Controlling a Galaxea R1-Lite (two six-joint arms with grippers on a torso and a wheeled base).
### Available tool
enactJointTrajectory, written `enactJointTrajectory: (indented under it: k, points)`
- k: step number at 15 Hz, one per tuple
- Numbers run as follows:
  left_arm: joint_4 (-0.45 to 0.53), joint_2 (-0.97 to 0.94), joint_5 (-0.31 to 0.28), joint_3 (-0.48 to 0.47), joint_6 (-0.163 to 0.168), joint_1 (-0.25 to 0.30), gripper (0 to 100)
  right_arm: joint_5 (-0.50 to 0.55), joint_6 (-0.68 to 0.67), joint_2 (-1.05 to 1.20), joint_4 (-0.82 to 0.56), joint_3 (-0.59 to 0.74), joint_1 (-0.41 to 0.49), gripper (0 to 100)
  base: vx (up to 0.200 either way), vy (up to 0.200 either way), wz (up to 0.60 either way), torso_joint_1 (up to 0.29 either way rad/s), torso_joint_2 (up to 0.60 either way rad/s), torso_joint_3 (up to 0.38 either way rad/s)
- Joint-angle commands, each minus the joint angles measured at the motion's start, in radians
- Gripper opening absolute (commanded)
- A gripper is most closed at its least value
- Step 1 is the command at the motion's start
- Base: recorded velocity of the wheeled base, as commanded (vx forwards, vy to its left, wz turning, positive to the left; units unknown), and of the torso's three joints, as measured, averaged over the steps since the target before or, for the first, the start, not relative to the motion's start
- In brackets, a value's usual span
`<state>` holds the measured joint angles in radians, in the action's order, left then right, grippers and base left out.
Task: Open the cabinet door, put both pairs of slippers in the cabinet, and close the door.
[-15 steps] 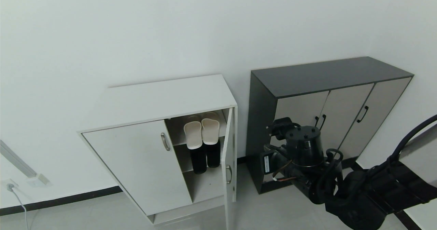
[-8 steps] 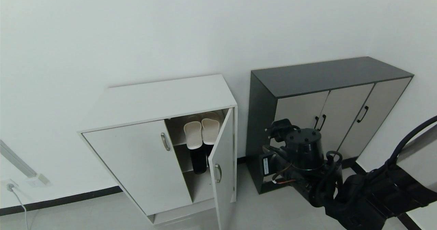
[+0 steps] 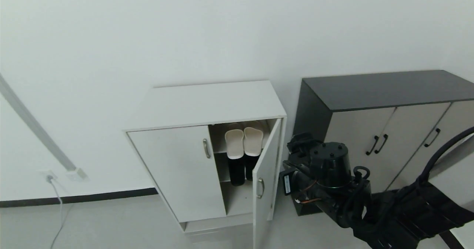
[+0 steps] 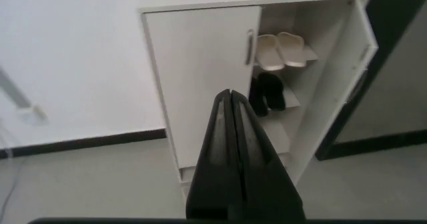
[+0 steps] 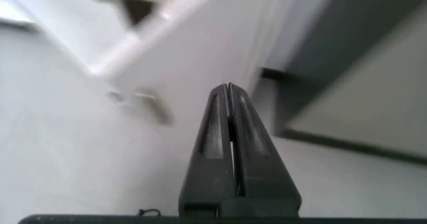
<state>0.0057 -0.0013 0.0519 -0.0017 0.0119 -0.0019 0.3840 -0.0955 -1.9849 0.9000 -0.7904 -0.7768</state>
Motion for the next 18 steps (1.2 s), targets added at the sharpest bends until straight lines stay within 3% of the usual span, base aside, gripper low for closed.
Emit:
enactJointTrajectory:
  k: [1, 14, 18]
  points:
    - [-0.001, 0.001, 0.000, 0.000, 0.000, 0.000, 0, 0.001, 0.000, -0.003, 0.007, 0.007, 0.002, 0, 0.000, 0.000, 0.00, 0.090, -0.20, -0.115]
    - [-0.001, 0.001, 0.000, 0.000, -0.001, 0.000, 0, -0.123, 0.014, -0.063, 0.059, 0.071, 0.048, 0, 0.000, 0.000, 0.00, 0.030, -0.06, -0.031]
    - [0.000, 0.001, -0.001, 0.000, -0.001, 0.000, 0, -0.131, 0.036, -0.172, 0.155, 0.057, 0.051, 0, 0.000, 0.000, 0.00, 0.000, 0.00, 0.000]
